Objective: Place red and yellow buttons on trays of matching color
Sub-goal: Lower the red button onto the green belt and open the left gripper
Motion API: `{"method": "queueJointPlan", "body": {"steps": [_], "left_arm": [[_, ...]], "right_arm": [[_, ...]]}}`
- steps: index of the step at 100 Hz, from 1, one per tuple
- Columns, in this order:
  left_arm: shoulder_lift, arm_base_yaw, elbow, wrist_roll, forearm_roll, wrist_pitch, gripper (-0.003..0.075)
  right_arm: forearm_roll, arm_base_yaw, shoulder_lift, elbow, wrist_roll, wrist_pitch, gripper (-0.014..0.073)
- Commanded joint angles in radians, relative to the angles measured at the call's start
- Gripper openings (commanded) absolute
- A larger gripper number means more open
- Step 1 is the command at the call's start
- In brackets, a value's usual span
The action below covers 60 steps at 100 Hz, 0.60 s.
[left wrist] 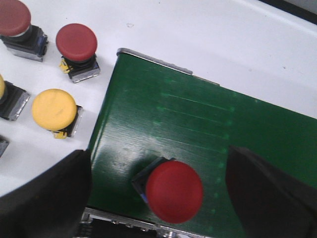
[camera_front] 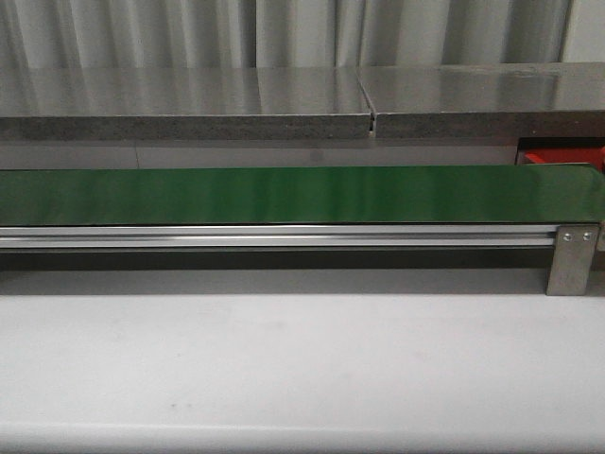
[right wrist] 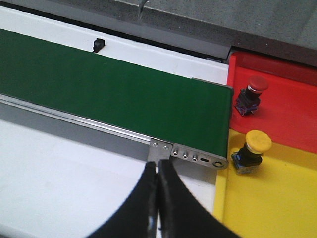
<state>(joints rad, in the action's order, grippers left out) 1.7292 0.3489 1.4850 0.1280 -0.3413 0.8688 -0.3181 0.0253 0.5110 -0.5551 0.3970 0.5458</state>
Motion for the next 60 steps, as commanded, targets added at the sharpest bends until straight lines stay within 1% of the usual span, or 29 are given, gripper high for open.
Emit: {"method": "queueJointPlan", "body": {"steps": [1, 17, 30, 44, 54, 60], "left_arm": [[-0.052, 0.036, 0.031, -0.010, -0.016, -0.039, 0.0554], [-0.050, 0.126, 0.031, -0.010, -0.014, 0.000, 0.0554], [-0.044, 0.188, 0.031, -0.028, 0.030, 0.004, 0.0552], [-0.015, 0.222, 0.031, -0.053, 0.091, 0.016, 0.0552], [0.006, 0.231, 0.031, -0.069, 0.117, 0.020, 0.0552], [0.021, 0.236, 0.031, -0.093, 0.158, 0.020, 0.0552]], "right_arm": [[-0.012, 0.001, 0.001, -0.026, -0.001, -0.075, -0.0074], [-0.012, 0.001, 0.001, -0.026, -0.001, -0.075, -0.0074], [-0.012, 0.001, 0.001, -0.026, -0.001, -0.075, -0.0074], [-0.012, 0.001, 0.001, -0.026, -0.001, -0.075, -0.0074], [-0.012, 0.001, 0.001, -0.026, -0.001, -0.075, -0.0074], [-0.012, 0.001, 0.001, -0.026, -0.001, -0.075, -0.0074]]}}
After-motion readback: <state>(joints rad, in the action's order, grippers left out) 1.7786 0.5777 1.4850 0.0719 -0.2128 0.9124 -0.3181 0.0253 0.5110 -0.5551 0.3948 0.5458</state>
